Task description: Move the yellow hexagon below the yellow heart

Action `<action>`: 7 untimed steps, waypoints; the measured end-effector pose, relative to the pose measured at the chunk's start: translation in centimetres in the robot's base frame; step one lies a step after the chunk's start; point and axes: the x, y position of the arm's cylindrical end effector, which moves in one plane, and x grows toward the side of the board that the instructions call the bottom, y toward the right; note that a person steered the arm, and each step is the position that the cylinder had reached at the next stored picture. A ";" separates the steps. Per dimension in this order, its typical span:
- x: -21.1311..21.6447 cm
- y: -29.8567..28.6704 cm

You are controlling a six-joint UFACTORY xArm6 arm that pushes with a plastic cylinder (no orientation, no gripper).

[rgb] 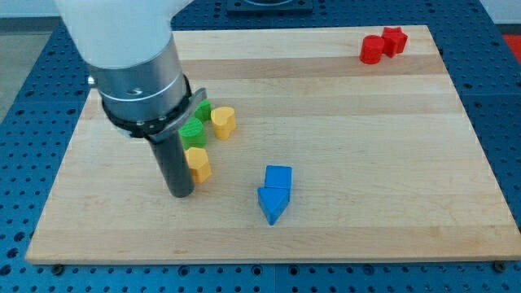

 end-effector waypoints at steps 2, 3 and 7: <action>0.0 -1.5; -0.8 -1.5; -2.5 1.2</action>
